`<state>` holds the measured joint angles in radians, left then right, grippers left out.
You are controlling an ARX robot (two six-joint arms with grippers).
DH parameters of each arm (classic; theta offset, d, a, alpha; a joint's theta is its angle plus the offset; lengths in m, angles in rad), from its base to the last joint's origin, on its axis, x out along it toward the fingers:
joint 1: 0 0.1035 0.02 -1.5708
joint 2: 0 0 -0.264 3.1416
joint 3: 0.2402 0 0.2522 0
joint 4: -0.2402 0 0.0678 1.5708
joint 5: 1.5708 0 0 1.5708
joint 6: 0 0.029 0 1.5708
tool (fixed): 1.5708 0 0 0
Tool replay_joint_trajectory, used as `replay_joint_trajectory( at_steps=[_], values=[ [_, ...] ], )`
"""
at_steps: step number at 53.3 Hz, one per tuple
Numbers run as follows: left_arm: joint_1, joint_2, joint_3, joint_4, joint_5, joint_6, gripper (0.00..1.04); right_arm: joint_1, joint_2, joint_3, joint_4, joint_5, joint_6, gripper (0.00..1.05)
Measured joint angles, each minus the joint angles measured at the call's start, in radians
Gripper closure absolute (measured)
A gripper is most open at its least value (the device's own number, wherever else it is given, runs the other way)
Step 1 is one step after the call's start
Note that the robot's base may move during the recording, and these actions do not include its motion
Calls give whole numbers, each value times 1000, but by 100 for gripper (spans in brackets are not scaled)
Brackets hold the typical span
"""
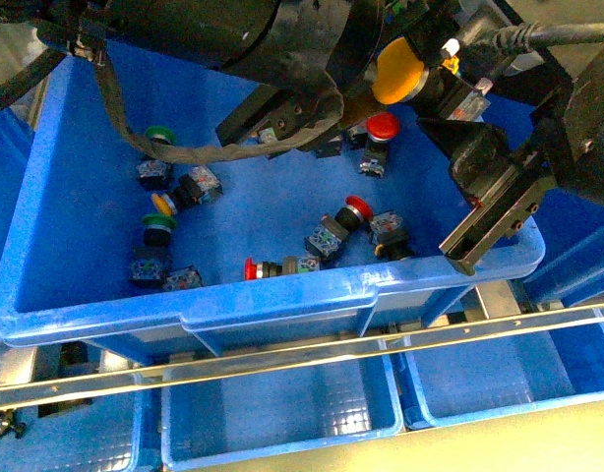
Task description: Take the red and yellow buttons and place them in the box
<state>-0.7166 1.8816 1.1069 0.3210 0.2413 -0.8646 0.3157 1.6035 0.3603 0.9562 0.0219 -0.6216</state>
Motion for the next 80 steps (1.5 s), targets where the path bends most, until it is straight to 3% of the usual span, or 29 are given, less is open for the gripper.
replay_joint_trajectory(
  at_steps=[4,21,36,41,45,73,76,80],
  values=[
    [0,0,0,-2,0,-2,70,1,2,0,0,0,0,72],
    [0,0,0,-9,-2,-2,69,-2,5,0,1,-3,1,73],
    [3,0,0,-25,-32,10,32,-24,-2,0,-10,-21,0,73],
    [13,-2,0,-26,-39,19,13,-39,-8,0,-11,-29,-2,73],
    [19,-8,-8,-26,-43,27,7,-50,-10,0,-11,-40,-7,73],
    [123,-151,-180,14,-22,149,8,-93,-26,-2,-31,-174,-117,74],
    [144,-172,-204,16,31,159,8,-106,-25,-5,-38,-110,-101,74],
    [178,-220,-242,19,39,174,8,-192,0,-11,-46,10,-79,74]
  ],
)
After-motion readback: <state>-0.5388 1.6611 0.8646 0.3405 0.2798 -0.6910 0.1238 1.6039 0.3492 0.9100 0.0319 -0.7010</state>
